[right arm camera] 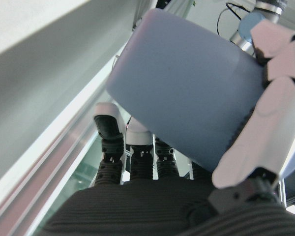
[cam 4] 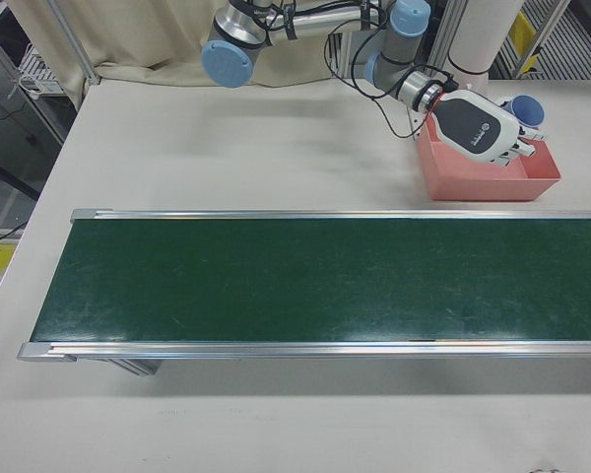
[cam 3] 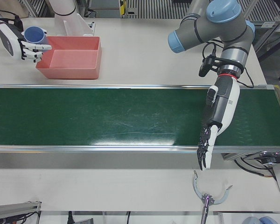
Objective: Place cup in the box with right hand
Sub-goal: 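Lower the cup into the pink tray and open the right hand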
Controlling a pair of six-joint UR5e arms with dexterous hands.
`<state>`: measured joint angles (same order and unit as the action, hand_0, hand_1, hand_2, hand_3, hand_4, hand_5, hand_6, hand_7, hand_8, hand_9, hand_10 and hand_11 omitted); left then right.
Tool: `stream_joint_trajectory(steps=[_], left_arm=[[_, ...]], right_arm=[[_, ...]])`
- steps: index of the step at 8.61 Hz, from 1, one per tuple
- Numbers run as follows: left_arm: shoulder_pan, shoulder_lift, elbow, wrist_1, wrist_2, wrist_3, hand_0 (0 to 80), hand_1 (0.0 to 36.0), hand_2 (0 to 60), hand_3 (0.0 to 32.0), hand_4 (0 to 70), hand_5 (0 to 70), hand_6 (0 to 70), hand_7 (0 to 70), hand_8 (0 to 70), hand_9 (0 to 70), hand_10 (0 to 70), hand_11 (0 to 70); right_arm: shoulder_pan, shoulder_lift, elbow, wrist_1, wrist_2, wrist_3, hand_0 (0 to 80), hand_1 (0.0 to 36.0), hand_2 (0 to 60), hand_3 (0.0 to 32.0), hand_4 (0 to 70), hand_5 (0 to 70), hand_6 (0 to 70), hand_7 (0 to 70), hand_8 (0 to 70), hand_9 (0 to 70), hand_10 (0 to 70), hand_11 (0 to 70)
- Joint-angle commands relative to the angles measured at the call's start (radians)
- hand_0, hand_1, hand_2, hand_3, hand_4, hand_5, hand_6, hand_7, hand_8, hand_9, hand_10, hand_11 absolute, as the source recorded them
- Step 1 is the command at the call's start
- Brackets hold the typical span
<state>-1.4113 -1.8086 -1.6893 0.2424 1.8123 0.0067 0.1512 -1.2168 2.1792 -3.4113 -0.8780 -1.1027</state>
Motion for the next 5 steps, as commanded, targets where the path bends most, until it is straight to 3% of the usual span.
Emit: stream_joint_trajectory(steps=[1, 2, 3, 4, 5], left_arm=[[0.0, 0.0, 0.0, 0.0, 0.001, -0.001, 0.0, 0.0, 0.0, 0.0, 0.0, 0.0, 0.0, 0.0, 0.0, 0.0, 0.0, 0.0], [0.0, 0.0, -0.001, 0.0, -0.001, -0.001, 0.0, 0.0, 0.0, 0.0, 0.0, 0.0, 0.0, 0.0, 0.0, 0.0, 0.0, 0.0], [0.0, 0.0, 0.0, 0.0, 0.001, -0.001, 0.0, 0.0, 0.0, 0.0, 0.0, 0.0, 0.0, 0.0, 0.0, 0.0, 0.0, 0.0], [0.002, 0.0, 0.0, 0.0, 0.001, -0.001, 0.0, 0.0, 0.0, 0.0, 0.0, 0.0, 0.0, 0.0, 0.0, 0.0, 0.0, 0.0], [0.0, 0.0, 0.0, 0.0, 0.001, -0.001, 0.0, 0.0, 0.0, 0.0, 0.0, 0.0, 0.0, 0.0, 0.0, 0.0, 0.0, 0.0]], right_arm=[[-0.045, 0.01, -0.098, 0.066, 0.014, -0.014, 46.9, 18.5, 44.9, 0.0, 32.8, 11.8, 39.6, 70.0, 57.7, 70.0, 40.2, 56.6], [-0.045, 0.013, -0.098, 0.06, 0.014, -0.014, 49.4, 3.5, 1.3, 0.0, 42.4, 9.1, 37.3, 70.0, 51.8, 70.0, 32.7, 46.6], [-0.048, 0.013, -0.099, 0.057, 0.014, -0.016, 48.4, 0.0, 0.0, 0.0, 44.0, 7.4, 36.3, 70.0, 50.5, 70.0, 30.3, 43.2], [-0.052, 0.013, -0.101, 0.055, 0.014, -0.016, 45.4, 0.0, 0.0, 0.0, 42.6, 6.7, 36.3, 70.0, 52.1, 70.0, 30.7, 43.3], [-0.055, 0.013, -0.101, 0.055, 0.013, -0.017, 34.8, 0.0, 0.0, 0.0, 34.3, 6.0, 35.9, 70.0, 52.5, 70.0, 30.4, 42.7]])
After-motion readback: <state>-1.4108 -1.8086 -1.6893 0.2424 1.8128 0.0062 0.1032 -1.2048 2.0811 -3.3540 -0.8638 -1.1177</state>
